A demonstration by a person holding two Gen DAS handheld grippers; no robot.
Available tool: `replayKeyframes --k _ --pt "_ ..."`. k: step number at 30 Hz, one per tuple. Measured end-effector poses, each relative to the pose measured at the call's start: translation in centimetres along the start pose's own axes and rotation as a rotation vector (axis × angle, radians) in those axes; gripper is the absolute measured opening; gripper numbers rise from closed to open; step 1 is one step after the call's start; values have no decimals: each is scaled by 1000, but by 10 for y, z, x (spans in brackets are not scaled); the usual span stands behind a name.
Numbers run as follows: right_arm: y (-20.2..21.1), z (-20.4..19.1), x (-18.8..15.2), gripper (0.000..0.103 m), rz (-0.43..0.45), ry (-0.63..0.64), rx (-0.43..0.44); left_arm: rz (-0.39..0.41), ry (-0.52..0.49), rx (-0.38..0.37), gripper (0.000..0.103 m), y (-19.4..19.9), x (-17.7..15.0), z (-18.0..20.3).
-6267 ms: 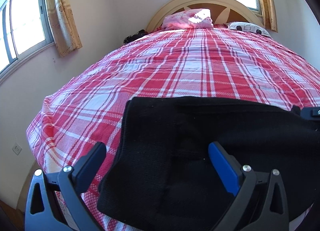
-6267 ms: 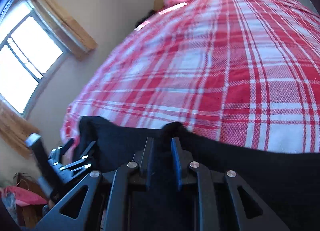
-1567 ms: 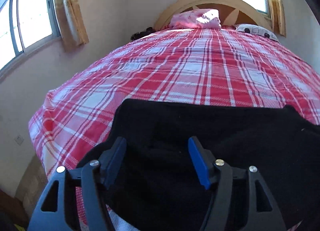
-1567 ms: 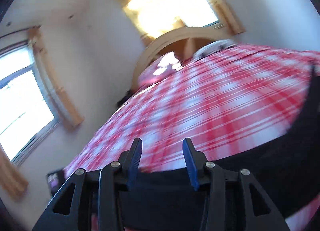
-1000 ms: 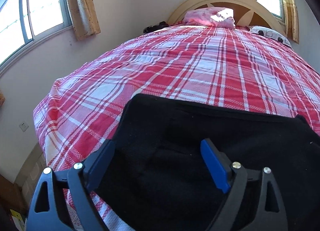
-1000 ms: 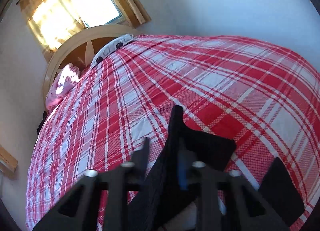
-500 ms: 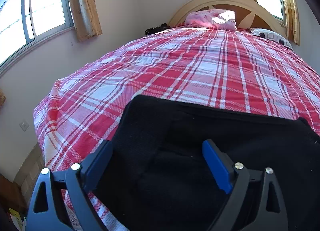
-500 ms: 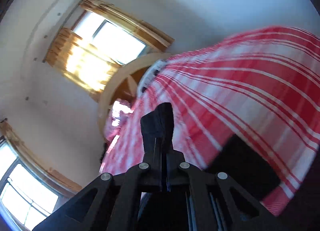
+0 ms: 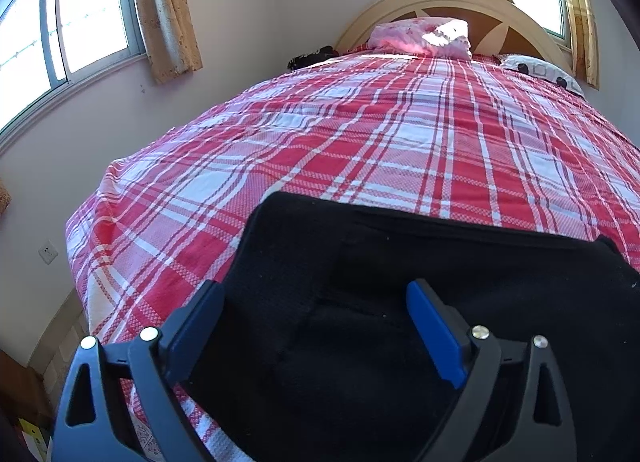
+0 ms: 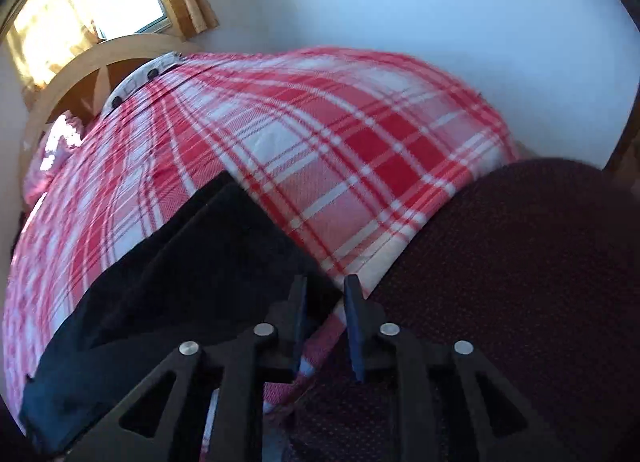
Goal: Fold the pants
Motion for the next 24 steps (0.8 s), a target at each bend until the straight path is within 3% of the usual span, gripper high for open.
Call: replayKeyframes --k 3,4,6,9,13,15,17,19,24 --pt "23 2 24 28 131 -55 4 0 1 4 98 0 0 0" --pt "29 -5 30 28 162 -42 42 -1 2 4 99 -1 0 0" --pt "26 -32 32 28 90 31 224 -1 7 6 99 -1 0 0" --pt "25 -73 12 28 -35 108 404 3 2 20 99 -1 0 1" --pt "39 -157 -47 28 -29 506 479 5 -6 23 99 0 0 0" --pt "41 -181 -70 28 -75 599 531 9 -2 22 99 0 -1 -1" --pt "39 -202 -86 28 -66 709 507 16 -1 24 99 0 -1 -1" --pt "39 -214 -95 28 -69 764 509 21 -2 29 99 0 -1 0" --pt "33 -242 -117 28 -191 726 673 19 0 24 100 0 -1 0"
Point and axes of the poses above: each gripper's, at about its wrist camera, not at the fingertips, and y roughly against the way its jaws point, z to its right, x to its top, the point moved 5 cm from there along -y, roughly the way its jaws point, and after that the axes turned 7 degrees about -y, right-handed, at the moved point
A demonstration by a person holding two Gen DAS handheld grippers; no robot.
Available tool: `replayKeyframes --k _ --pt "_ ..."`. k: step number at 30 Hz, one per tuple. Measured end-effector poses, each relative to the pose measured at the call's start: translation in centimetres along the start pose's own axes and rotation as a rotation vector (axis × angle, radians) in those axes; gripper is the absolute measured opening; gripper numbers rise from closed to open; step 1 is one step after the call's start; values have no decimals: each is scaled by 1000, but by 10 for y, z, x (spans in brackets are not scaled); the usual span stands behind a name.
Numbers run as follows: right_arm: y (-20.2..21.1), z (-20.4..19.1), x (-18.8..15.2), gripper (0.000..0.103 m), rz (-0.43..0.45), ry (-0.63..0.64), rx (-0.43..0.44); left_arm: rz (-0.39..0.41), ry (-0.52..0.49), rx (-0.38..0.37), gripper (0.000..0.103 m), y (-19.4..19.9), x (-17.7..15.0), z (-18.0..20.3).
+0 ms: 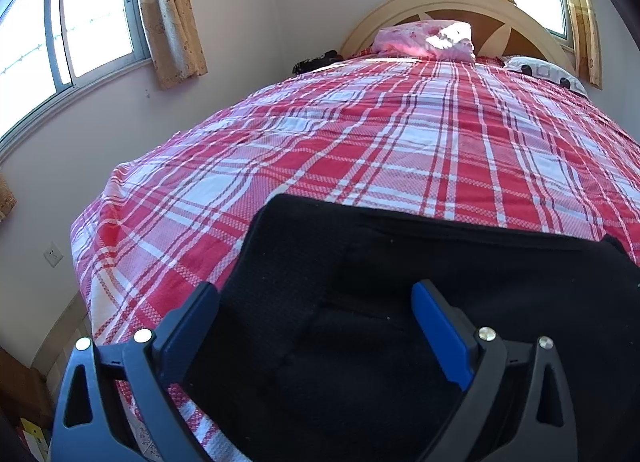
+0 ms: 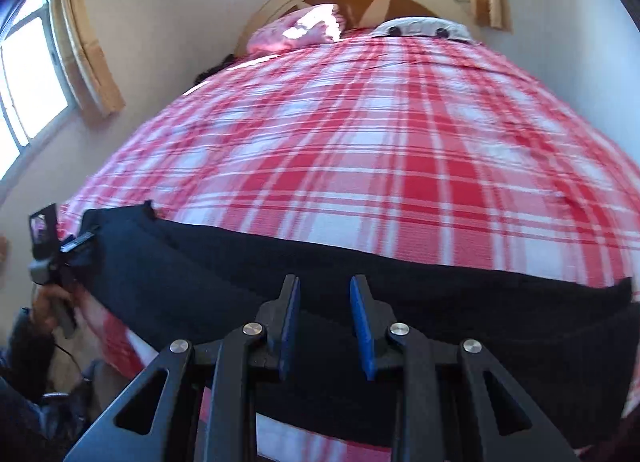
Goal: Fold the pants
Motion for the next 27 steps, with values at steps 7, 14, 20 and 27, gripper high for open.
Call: replayKeyframes --k 7,14,20,27 --pt "-15 -37 -36 28 -68 18 130 2 7 -14 100 -2 -1 -2" --pt "-14 -33 -73 28 -66 -41 197 1 7 -16 100 -2 -1 -2" --pt "16 -31 -41 28 -19 69 99 2 8 -14 100 -2 -1 -2" --pt "23 27 -11 28 -15 196 -237 1 5 -13 101 -2 -1 -1"
Point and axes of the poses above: each gripper's, at about its wrist camera, not at the fingertips, and y roughly against the way its jaws point, z to its right, x to its top, the point moved 5 cm from there along -y, roughly the way its jaws point, and after that the axes turned 7 degrees about -y, right-handed, at the moved point
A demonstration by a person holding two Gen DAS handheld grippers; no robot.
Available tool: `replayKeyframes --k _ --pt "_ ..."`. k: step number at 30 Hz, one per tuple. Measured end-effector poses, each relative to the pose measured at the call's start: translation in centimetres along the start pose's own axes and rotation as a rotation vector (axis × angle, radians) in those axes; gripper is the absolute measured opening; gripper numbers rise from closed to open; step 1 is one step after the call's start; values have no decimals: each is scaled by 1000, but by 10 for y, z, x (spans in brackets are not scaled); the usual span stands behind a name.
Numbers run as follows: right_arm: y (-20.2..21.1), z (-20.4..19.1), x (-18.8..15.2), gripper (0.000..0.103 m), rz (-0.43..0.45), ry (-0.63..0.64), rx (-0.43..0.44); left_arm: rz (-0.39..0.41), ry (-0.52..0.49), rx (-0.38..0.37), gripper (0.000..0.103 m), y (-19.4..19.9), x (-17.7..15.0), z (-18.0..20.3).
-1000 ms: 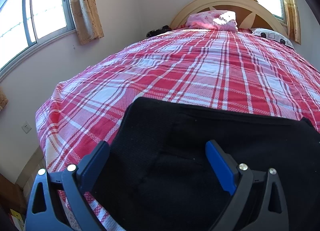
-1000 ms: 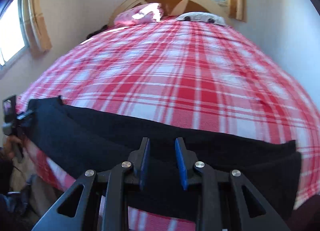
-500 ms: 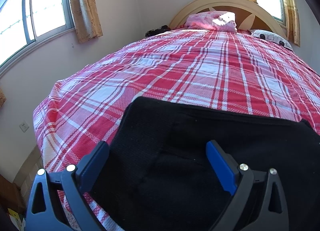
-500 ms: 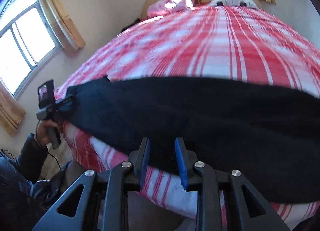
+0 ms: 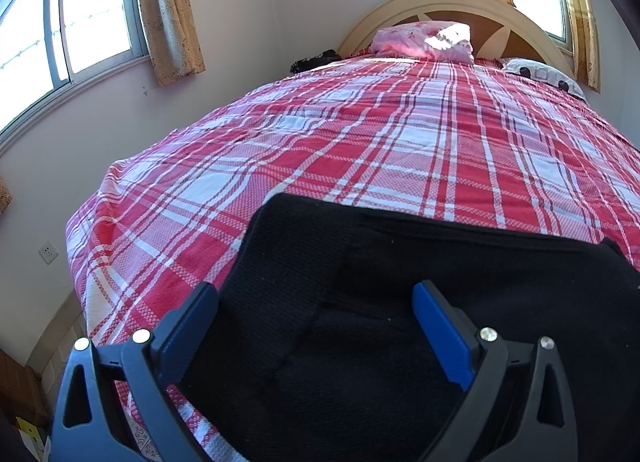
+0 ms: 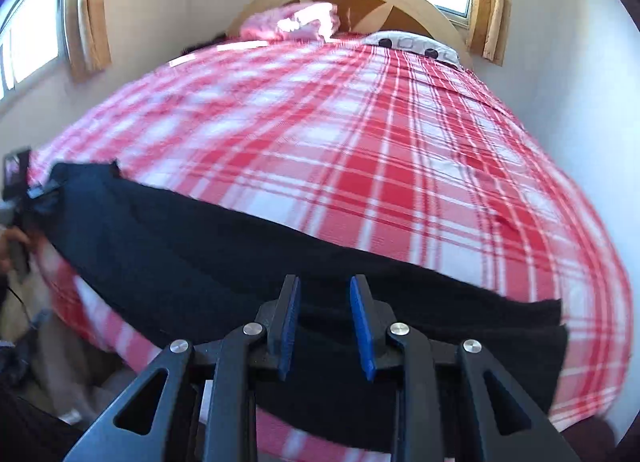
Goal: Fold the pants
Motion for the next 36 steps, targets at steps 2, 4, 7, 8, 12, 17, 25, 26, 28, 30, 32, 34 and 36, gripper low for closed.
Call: replayKeyframes --k 2,4,7,8,12,17,25,26,28,30,32,34,36 --pt "-15 5 -3 28 -58 74 -43 -1 -3 2 101 0 0 0" --pt "-29 -1 -13 28 -116 169 -54 -4 -5 2 101 -1 1 0" --pt "-27 -18 -22 28 -108 367 -77 -6 -6 4 101 -2 1 0" --pt "-27 -21 -25 28 -136 391 -53 -7 -7 10 102 -2 1 0" --pt "-28 -26 -30 28 -192 487 8 -9 -11 18 102 -2 1 1" --pt "-36 -33 -23 28 -262 612 26 -12 -10 20 102 -1 0 0" --pt "-38 -54 -28 22 -324 776 57 -11 -4 15 103 -2 0 0" --pt "-39 -52 -26 20 -350 732 80 -11 -1 13 103 -2 0 0" --pt "-40 -48 -23 13 -365 644 84 -9 4 8 103 -2 0 -1" --pt "-34 -50 -28 7 -325 623 52 -6 5 6 103 -2 -1 -1" --pt "-28 -51 -34 6 -269 572 -9 -5 6 4 103 -2 -1 -1" --pt "-23 -50 -36 5 -212 490 -62 -4 6 3 103 -2 0 0" --pt "-17 -48 -36 5 -149 390 -93 -5 7 2 103 -2 0 -1"
Point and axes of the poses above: each gripper's, at about its wrist camera, not at the fingertips, and y roughly against the way its jaws point, z to its right, x to its top, the point moved 5 cm from there along -y, roughly the way its jaws point, and after that the axes turned 7 degrees about -y, right-handed, at the moved point
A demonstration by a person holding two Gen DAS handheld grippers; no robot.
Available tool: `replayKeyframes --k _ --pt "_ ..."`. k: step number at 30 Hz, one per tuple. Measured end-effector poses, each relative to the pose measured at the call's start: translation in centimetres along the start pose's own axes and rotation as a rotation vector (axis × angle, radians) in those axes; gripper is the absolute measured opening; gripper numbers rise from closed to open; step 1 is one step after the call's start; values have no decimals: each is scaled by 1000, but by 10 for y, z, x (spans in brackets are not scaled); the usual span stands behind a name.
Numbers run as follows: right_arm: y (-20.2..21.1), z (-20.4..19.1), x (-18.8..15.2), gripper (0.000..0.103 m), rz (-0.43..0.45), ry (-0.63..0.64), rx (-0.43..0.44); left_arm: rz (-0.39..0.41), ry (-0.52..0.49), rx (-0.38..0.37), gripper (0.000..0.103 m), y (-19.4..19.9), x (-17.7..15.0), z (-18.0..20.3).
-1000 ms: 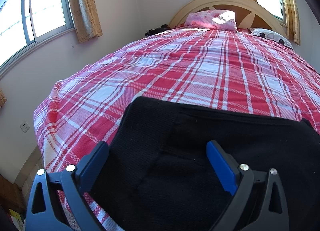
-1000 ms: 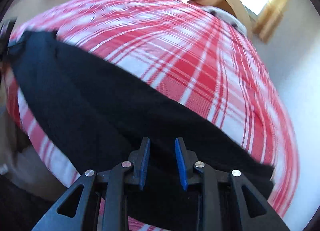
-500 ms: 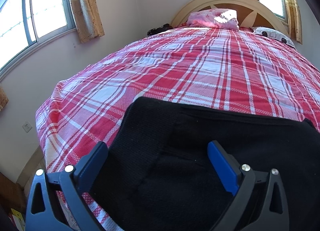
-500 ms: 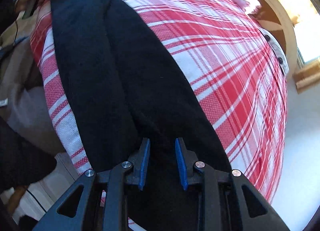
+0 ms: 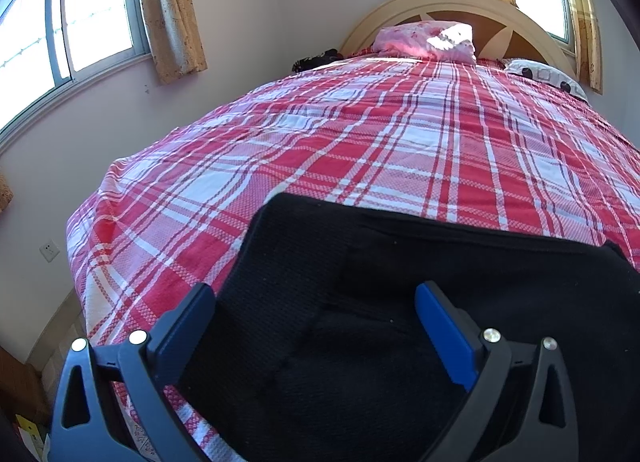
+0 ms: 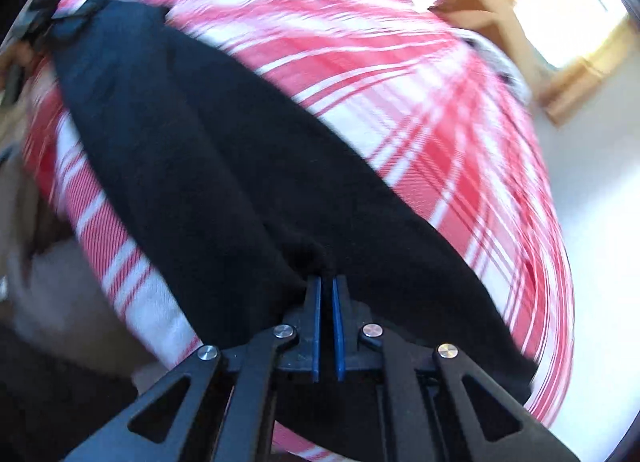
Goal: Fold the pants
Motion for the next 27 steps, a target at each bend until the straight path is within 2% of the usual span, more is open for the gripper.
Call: replayKeyframes --k 4,6,8,11,15,17,20,21,24,25,26,27 --pt "19 30 8 5 161 -294 -9 0 0 2 103 0 0 0" --pt "23 43 11 5 219 -391 -22 1 -2 3 103 0 0 0" --pt "23 52 14 5 260 -456 -56 2 -1 2 103 0 0 -1" --pt "13 72 21 5 300 -589 -57 0 -2 1 103 0 0 -1" --pt "-19 64 23 5 239 -551 -119 1 1 -3 103 0 -1 0" --pt "-16 70 24 5 276 -530 -143 2 -1 -1 103 0 0 0" --pt "-13 84 21 6 270 -568 -91 1 1 -8 103 0 0 -1" --pt "-9 91 16 7 255 -567 -142 1 2 -10 103 0 1 -1" --pt "8 117 -5 10 222 -604 -368 2 -1 1 103 0 1 0" --pt "21 122 -11 10 248 -654 -377 1 -4 6 103 0 1 1" --pt "29 117 -11 10 292 -691 -308 1 -8 12 103 0 1 2" --pt "37 106 -8 10 342 -722 -188 0 -9 15 103 0 1 1"
Point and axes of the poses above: each gripper's, at about its wrist camera, not at the fingertips, and y roughly against the way its jaws point, z to its right, x to its top, the point moved 5 cm from there along -y, roughly the way its jaws point, and after that the axes turned 7 degrees about -y, right-handed, at the moved point
